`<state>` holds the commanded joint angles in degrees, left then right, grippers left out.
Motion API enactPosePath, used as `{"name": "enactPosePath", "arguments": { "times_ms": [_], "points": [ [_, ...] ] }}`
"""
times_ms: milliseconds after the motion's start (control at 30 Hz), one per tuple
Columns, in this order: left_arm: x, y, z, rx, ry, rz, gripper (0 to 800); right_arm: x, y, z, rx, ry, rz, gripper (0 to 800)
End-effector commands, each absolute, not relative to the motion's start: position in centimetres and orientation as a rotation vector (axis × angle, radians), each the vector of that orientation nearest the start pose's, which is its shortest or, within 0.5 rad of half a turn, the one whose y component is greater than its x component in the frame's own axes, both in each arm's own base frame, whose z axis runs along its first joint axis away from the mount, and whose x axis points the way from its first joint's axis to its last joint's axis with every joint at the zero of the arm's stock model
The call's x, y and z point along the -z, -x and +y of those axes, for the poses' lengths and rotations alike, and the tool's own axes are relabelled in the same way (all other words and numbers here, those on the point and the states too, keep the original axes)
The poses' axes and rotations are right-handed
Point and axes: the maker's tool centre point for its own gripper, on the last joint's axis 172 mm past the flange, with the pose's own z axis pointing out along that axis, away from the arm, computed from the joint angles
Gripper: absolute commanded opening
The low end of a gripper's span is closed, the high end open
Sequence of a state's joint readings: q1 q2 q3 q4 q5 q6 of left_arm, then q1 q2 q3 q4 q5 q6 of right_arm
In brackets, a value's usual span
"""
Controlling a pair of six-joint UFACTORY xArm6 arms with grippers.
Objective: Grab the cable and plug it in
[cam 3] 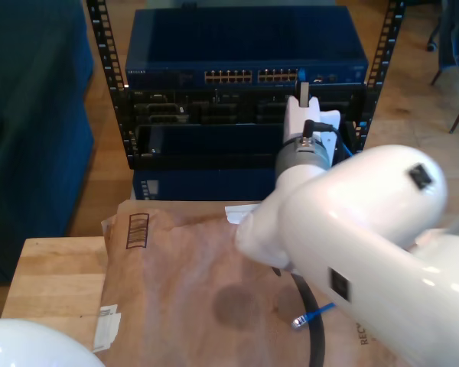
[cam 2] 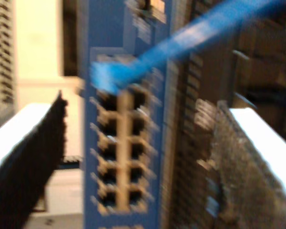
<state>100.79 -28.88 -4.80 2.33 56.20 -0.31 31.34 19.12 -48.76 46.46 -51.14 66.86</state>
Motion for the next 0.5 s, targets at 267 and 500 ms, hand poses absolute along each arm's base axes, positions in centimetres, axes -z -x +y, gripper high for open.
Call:
{"name": "enactPosePath", "arguments": {
  "times_ms": [267, 500],
  "points": [
    [-2.2, 3.2, 12.7, 0.392, -1.831, 2.160, 800, -24.5, -57.4, 12.9, 0.791, 1.522, 1.616, 669],
    [-2.3, 3.2, 12.8, 0.391, -1.832, 2.161, 800, -23.4, -56.0, 3.8, 0.610, 1.758, 1.665, 779]
  ]
}}
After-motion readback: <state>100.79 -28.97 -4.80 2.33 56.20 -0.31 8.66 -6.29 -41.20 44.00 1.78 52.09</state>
